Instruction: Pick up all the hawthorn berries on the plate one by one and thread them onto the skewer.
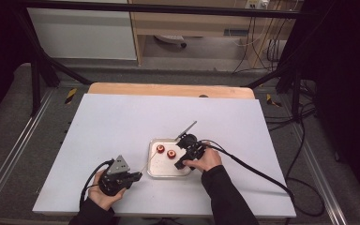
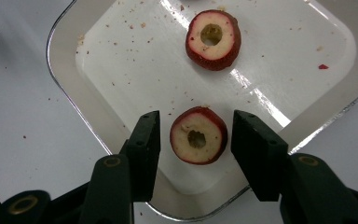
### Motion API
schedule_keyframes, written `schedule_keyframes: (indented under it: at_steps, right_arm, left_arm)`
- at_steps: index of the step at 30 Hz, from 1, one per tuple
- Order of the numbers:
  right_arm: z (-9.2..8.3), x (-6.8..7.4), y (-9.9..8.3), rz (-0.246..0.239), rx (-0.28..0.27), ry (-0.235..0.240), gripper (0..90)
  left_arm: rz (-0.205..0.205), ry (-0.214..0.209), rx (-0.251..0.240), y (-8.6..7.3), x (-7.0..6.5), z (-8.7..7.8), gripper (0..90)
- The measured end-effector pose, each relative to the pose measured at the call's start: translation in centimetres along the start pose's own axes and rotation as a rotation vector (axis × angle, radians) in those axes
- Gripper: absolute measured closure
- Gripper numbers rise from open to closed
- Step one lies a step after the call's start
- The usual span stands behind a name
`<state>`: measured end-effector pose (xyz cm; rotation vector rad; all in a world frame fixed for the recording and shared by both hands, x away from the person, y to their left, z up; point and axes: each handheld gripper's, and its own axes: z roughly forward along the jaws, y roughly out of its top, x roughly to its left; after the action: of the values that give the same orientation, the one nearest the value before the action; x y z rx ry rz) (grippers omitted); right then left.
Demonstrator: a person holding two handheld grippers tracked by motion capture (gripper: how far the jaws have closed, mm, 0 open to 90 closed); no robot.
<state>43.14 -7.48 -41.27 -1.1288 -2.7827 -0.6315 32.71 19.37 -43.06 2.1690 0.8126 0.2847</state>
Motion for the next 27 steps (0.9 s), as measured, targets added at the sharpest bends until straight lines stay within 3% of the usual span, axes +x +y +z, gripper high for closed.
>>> schedule_keyframes:
  at_steps: [17, 21, 27]
  right_arm:
    - [0.4, -0.4, 0.3, 0.021, 0.03, 0.012, 60.1]
    - [-0.3, -0.2, 0.2, 0.045, -0.006, 0.032, 60.2]
    - [-2.5, -0.1, 0.0, 0.098, -0.129, 0.066, 60.3]
  left_arm:
    - [0.005, -0.001, 0.003, 0.0, 0.0, 0.0, 88.2]
    - [0.008, 0.003, -0.003, 0.1, -0.1, -0.1, 88.2]
    - [0.007, 0.02, -0.029, 0.1, -0.4, -0.4, 88.2]
